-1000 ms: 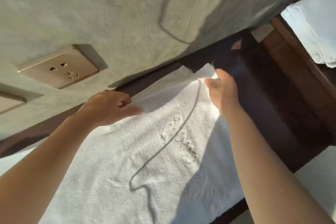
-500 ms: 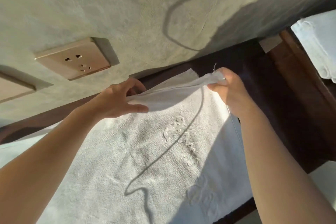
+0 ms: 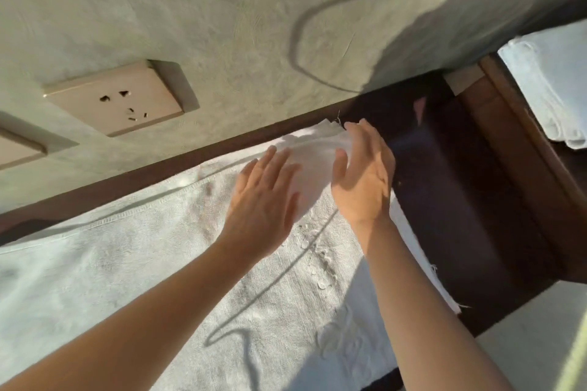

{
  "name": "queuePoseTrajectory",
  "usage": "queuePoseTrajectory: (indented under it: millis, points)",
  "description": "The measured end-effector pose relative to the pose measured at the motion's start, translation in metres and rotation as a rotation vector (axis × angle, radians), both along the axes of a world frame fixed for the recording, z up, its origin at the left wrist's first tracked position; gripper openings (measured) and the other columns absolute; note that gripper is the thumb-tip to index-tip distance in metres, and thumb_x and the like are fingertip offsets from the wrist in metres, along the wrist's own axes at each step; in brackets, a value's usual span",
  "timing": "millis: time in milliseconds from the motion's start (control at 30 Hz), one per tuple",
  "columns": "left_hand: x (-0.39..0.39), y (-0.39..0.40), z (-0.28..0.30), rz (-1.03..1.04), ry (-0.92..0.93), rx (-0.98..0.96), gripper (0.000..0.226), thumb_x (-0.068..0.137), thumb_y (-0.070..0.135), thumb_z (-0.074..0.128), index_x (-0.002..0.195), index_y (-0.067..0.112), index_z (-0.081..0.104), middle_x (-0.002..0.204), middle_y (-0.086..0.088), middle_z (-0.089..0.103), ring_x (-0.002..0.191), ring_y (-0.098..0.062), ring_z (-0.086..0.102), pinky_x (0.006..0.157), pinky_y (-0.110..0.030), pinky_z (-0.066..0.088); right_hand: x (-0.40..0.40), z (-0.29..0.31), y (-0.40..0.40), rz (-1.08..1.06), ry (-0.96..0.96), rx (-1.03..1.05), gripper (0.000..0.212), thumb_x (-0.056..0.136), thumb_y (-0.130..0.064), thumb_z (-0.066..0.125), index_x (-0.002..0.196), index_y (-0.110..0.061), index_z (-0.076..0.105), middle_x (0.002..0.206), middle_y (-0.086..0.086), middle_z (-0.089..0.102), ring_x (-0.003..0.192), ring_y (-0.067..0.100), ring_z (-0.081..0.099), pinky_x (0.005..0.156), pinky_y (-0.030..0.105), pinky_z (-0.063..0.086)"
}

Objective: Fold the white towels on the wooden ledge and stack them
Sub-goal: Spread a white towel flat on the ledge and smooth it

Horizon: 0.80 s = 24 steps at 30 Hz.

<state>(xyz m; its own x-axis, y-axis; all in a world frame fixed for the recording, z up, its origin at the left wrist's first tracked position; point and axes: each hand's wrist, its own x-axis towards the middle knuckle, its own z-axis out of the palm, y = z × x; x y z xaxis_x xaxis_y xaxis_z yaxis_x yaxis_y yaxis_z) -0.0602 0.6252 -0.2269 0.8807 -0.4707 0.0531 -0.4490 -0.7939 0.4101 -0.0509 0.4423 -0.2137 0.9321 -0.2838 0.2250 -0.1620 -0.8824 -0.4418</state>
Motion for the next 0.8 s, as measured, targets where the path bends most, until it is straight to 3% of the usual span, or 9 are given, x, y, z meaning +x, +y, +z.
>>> queuePoseTrajectory:
  millis: [100,167,300,400,500,600,700,800]
  points:
    - [-0.028,-0.023,-0.021,-0.042,0.034,0.175,0.067,0.104,0.050,0.028,0.159,0.013,0.024,0.168,-0.008,0.017,0.156,-0.028,0.012,0.125,-0.051,0.015,-0.014,-0.028,-0.009,0.242,0.284,-0.155,0.052,0.108,-0.042,0.031,0.157,-0.028,0.031,0.169,0.003,0.017,0.156,0.023,0.007,0.125,0.052,0.002]
    - [-0.026,-0.021,-0.027,-0.051,0.035,0.225,0.070,0.105,0.051,0.024,0.162,0.013,0.011,0.170,-0.006,0.003,0.157,-0.025,-0.001,0.126,-0.049,0.008,-0.005,-0.034,-0.019,0.224,0.427,-0.180,0.058,0.106,-0.052,0.015,0.161,-0.035,0.013,0.170,-0.005,-0.001,0.156,0.019,-0.008,0.123,0.054,-0.011]
    - [-0.034,-0.017,-0.021,0.010,0.022,0.189,0.061,0.107,0.043,0.025,0.159,0.011,0.025,0.168,-0.012,0.014,0.156,-0.030,0.010,0.124,-0.050,0.018,0.008,-0.022,-0.020,-0.027,0.406,-0.167,0.059,0.107,-0.050,0.018,0.162,-0.029,0.010,0.170,0.001,0.004,0.157,0.027,-0.002,0.123,0.059,-0.006]
    - [-0.073,-0.005,-0.015,0.114,0.088,0.175,0.064,0.105,0.046,0.033,0.160,0.016,0.024,0.167,-0.014,0.015,0.155,-0.034,0.009,0.125,-0.052,0.013,-0.028,-0.020,-0.005,0.151,0.266,-0.169,0.057,0.107,-0.045,0.023,0.161,-0.028,0.019,0.170,0.004,0.010,0.157,0.027,0.003,0.124,0.057,-0.004]
    - [-0.095,0.008,-0.013,0.121,0.100,0.251,0.070,0.103,0.057,0.031,0.162,0.023,0.016,0.169,-0.011,0.008,0.156,-0.032,0.003,0.126,-0.050,0.001,-0.045,-0.034,-0.006,0.426,0.311,-0.292,0.055,0.106,-0.049,0.023,0.159,-0.034,0.025,0.169,0.000,0.015,0.157,0.021,0.007,0.124,0.056,0.009]
    - [-0.095,0.006,-0.014,0.117,0.103,0.292,0.069,0.104,0.058,0.028,0.163,0.027,0.007,0.170,-0.006,-0.001,0.156,-0.027,-0.007,0.126,-0.046,-0.008,-0.018,-0.038,-0.025,0.262,0.363,-0.232,0.055,0.106,-0.046,0.020,0.160,-0.036,0.019,0.170,-0.004,0.010,0.157,0.019,0.005,0.125,0.055,0.006]
    - [-0.095,0.005,-0.014,0.136,0.131,0.287,0.072,0.105,0.059,0.023,0.162,0.025,-0.005,0.169,-0.003,-0.009,0.155,-0.024,-0.015,0.125,-0.046,-0.009,-0.010,-0.027,-0.022,0.124,0.368,-0.182,0.058,0.106,-0.043,0.023,0.161,-0.029,0.015,0.170,0.004,0.007,0.157,0.028,0.005,0.125,0.055,0.000]
    - [-0.099,0.005,-0.016,0.157,0.127,0.263,0.070,0.107,0.051,0.022,0.162,0.015,0.001,0.169,-0.007,-0.001,0.156,-0.025,-0.008,0.127,-0.049,0.002,-0.056,-0.024,0.010,0.346,0.274,-0.176,0.056,0.105,-0.040,0.027,0.160,-0.027,0.025,0.169,0.008,0.015,0.156,0.029,0.009,0.125,0.054,0.004]
